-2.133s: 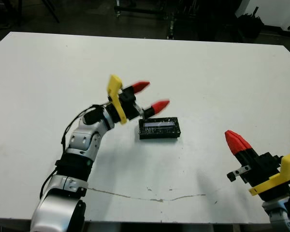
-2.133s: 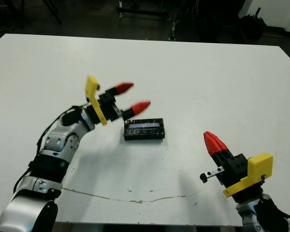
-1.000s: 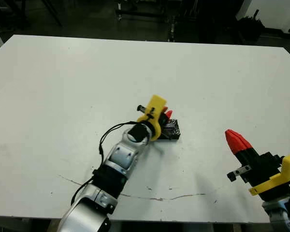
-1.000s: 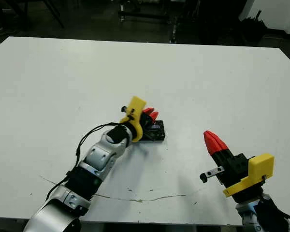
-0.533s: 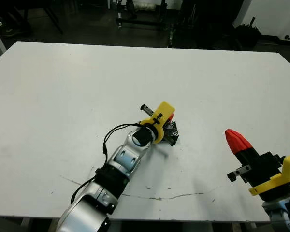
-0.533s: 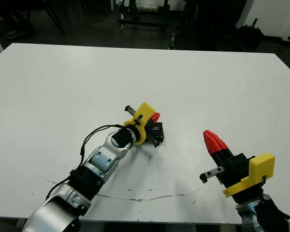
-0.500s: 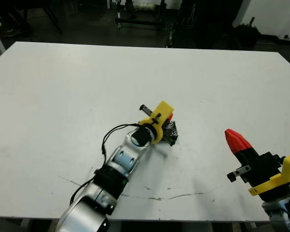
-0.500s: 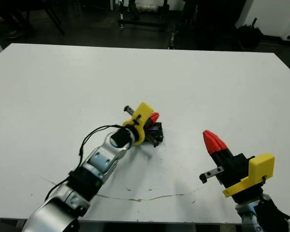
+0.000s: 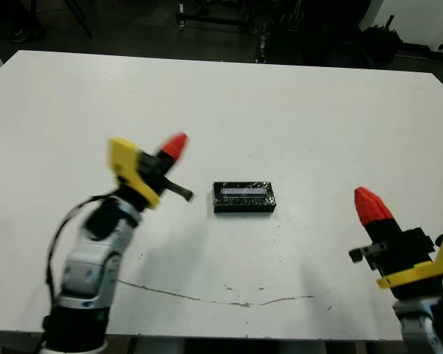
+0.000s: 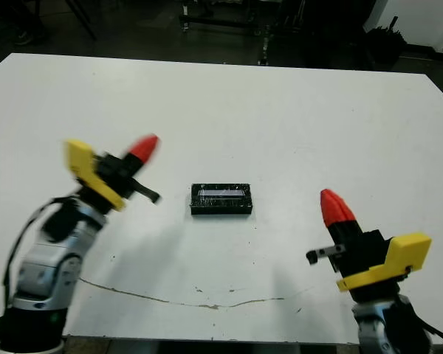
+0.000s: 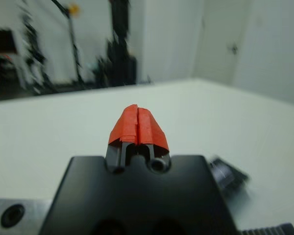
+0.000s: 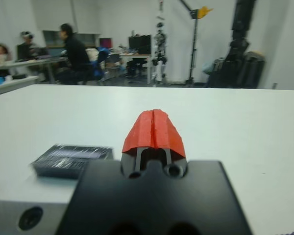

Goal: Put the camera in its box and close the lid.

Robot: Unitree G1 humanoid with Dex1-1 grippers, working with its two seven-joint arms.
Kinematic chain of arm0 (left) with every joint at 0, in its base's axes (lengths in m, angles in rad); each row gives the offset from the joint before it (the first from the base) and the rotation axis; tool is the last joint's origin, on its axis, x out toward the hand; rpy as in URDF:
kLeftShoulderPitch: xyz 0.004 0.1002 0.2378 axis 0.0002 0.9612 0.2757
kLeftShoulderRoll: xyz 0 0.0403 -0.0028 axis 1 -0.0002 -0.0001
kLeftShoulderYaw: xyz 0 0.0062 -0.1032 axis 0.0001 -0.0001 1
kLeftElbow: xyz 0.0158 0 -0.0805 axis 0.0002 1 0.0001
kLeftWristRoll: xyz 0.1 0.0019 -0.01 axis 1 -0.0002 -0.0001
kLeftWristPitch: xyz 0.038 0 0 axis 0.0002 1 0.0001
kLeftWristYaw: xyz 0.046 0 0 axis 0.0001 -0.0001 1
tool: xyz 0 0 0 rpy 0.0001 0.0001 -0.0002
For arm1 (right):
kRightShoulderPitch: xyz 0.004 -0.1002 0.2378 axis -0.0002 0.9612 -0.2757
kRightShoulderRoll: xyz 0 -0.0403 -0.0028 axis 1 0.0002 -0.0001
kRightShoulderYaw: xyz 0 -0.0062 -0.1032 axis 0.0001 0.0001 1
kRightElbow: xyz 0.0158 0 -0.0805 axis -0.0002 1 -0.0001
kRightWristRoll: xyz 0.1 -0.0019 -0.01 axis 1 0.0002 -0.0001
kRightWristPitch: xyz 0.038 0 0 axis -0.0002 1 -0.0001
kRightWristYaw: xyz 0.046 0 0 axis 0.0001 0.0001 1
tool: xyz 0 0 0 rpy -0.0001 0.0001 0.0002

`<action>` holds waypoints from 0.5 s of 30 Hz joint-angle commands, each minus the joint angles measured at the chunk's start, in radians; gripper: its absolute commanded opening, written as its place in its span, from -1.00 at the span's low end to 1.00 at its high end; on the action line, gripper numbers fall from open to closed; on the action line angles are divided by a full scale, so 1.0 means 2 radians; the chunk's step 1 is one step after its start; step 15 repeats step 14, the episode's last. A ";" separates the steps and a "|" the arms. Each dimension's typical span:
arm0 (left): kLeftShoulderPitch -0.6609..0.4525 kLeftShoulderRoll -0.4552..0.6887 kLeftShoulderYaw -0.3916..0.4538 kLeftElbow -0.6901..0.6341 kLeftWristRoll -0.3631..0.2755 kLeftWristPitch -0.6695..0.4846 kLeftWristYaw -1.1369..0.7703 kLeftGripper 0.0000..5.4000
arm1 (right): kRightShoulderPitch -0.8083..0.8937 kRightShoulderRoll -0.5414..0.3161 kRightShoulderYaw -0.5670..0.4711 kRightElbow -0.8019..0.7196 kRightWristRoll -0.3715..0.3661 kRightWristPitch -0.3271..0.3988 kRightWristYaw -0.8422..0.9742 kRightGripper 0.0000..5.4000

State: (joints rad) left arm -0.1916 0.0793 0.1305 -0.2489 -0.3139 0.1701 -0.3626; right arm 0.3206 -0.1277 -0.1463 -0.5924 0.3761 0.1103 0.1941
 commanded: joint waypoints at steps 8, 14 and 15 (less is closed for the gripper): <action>0.098 -0.013 0.022 0.005 0.039 -0.101 0.058 -0.99 | -0.043 0.024 0.028 0.030 -0.110 -0.017 -0.074 -1.00; 0.151 -0.049 -0.008 0.008 0.048 -0.122 0.086 -0.99 | -0.043 0.041 0.038 0.044 -0.126 -0.037 -0.080 -1.00; 0.151 -0.049 -0.008 0.008 0.048 -0.122 0.086 -0.99 | -0.043 0.041 0.038 0.044 -0.126 -0.037 -0.080 -1.00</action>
